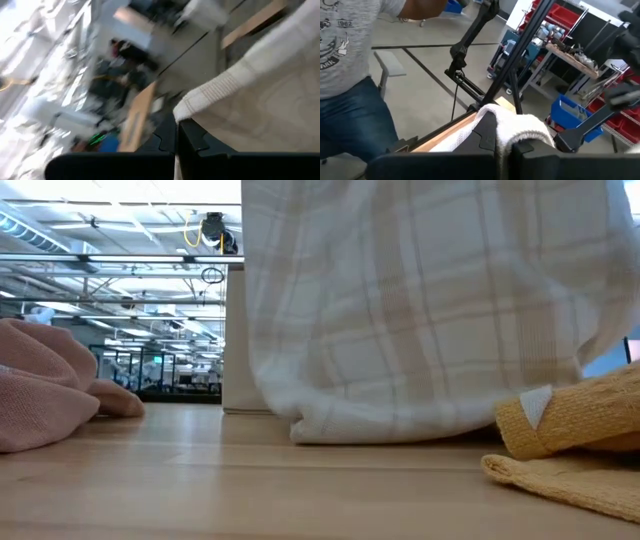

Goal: Fold towel
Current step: Fold the white patterned towel

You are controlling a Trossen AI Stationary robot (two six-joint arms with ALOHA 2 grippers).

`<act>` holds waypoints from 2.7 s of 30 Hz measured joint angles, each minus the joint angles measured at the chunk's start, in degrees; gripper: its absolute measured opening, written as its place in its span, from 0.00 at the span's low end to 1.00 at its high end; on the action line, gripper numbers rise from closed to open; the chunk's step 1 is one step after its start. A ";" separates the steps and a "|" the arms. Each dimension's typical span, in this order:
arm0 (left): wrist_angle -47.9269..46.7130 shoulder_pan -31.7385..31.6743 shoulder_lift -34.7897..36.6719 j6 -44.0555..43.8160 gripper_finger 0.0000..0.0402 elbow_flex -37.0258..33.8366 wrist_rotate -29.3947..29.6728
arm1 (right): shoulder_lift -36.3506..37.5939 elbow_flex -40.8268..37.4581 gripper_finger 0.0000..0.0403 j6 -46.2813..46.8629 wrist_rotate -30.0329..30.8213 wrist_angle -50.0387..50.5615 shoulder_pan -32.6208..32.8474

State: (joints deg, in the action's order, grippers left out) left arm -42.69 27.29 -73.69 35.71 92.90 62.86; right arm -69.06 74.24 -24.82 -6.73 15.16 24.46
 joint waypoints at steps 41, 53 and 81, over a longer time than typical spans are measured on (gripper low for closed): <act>-40.20 14.12 -0.15 -67.76 0.00 -11.41 -47.94 | -35.56 -0.02 0.00 5.01 -10.97 -19.29 -1.65; -39.66 18.44 -0.17 -84.14 0.00 -24.80 -57.62 | -47.71 0.00 0.02 11.12 -23.51 -39.55 -7.46; -38.23 23.54 -0.17 -91.57 0.29 -26.21 -58.48 | -41.81 0.07 0.53 18.16 -36.69 -38.22 -5.74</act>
State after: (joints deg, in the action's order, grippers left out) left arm -80.92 50.83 -73.87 -55.86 66.70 4.38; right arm -110.87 74.30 -6.66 -43.42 -23.06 18.72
